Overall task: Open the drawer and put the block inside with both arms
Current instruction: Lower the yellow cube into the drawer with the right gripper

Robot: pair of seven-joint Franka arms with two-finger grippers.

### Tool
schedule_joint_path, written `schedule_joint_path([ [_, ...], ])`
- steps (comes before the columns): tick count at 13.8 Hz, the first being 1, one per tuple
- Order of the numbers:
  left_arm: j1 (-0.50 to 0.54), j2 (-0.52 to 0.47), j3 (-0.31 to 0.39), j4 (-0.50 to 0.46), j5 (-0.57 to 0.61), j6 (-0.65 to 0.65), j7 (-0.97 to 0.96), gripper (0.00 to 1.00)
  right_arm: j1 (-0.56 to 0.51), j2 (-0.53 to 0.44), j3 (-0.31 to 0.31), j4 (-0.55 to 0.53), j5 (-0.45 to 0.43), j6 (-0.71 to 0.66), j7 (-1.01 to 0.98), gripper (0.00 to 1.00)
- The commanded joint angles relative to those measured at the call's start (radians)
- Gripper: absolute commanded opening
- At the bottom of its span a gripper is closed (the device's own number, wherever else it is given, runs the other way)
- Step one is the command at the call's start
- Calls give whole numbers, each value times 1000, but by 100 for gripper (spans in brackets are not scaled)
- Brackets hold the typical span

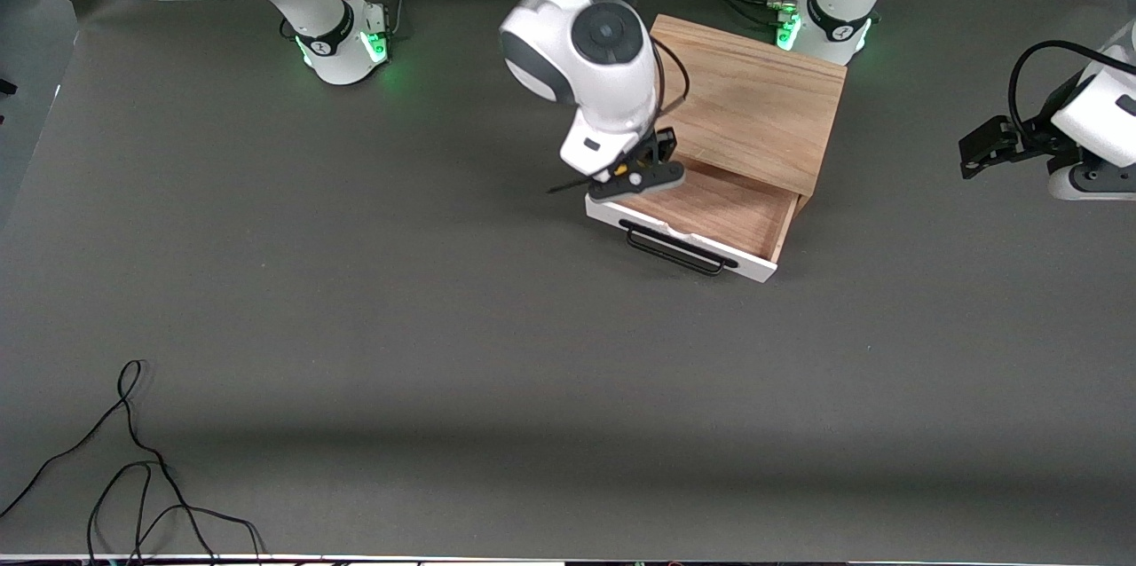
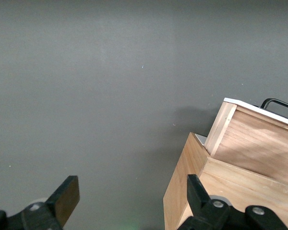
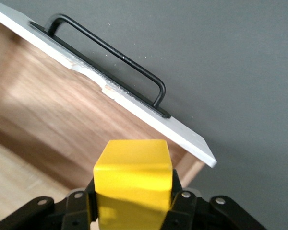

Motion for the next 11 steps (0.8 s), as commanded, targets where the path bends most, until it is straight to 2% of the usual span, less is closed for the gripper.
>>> schedule_joint_path([
  [1, 7, -31, 29, -15, -20, 11, 26, 100, 31, 73, -10, 93, -20, -6, 46, 0],
  [3, -12, -27, 52, -7, -46, 8, 28, 100, 32, 112, -7, 98, -43, 30, 61, 0],
  [8, -312, -24, 337, -6, -46, 12, 22, 100, 67, 162, -11, 95, -70, 63, 159, 0],
  [11, -329, -22, 350, 3, -46, 2, 8, 100, 57, 165, -11, 89, -65, 63, 277, 0],
])
